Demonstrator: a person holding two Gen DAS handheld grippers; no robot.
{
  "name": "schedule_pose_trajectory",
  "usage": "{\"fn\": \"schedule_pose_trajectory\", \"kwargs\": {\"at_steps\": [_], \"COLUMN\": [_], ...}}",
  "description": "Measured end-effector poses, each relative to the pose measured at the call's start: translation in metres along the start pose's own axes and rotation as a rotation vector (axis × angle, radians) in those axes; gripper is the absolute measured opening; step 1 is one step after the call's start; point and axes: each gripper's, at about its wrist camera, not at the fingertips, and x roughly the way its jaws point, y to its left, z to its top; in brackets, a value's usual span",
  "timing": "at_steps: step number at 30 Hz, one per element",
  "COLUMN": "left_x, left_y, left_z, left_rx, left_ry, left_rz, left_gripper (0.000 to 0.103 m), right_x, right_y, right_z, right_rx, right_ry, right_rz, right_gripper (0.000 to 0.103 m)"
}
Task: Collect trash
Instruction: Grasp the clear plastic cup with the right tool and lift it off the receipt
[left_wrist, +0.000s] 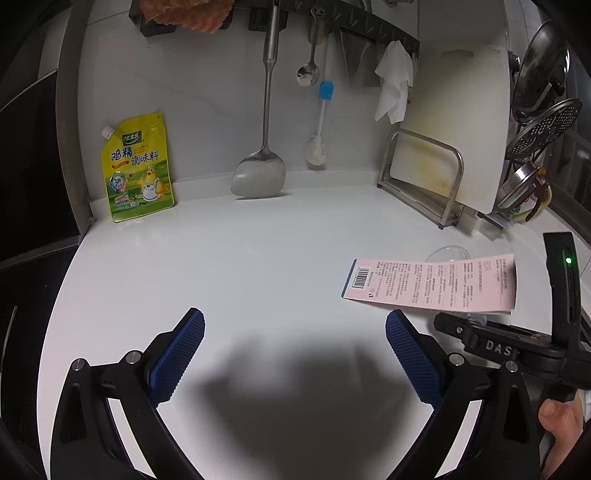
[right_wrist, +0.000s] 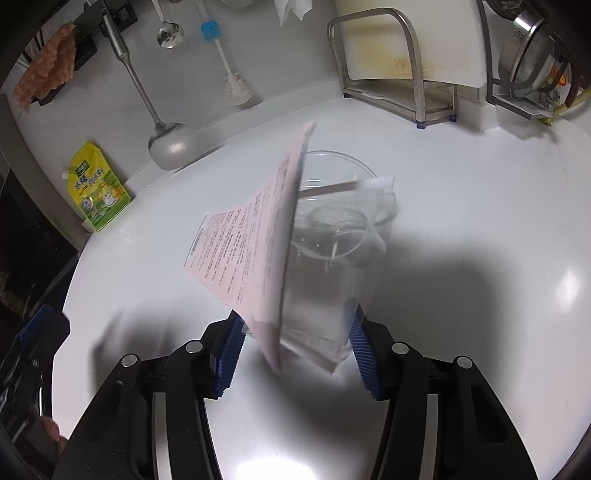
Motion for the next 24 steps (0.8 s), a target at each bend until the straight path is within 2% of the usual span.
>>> {"fn": "schedule_pose_trajectory", "kwargs": {"at_steps": [9, 15, 24], "left_x": [-0.014, -0.020, -0.039], "left_y": [-0.022, -0.043, -0.043], "left_z": [-0.013, -0.027, -0.039], "left_rx": [0.020, 0.038, 0.026], "left_ry": [0.033, 0.063, 0.068], "left_rz": [-0.050, -0.075, -0.060], "left_gripper": [0.097, 0.097, 0.097], "right_x": [-0.039, -0.062, -0.089], "right_y": [-0.004, -0.008, 0.006], "right_z": [-0.033, -0.049, -0.062], "right_rx": [-0.023, -0.037, -0.110], "right_ry": [-0.016, -0.040, -0.086], "right_rz": [0.041, 0.034, 0.040], "right_gripper": [0.052, 0.052, 0.051]}}
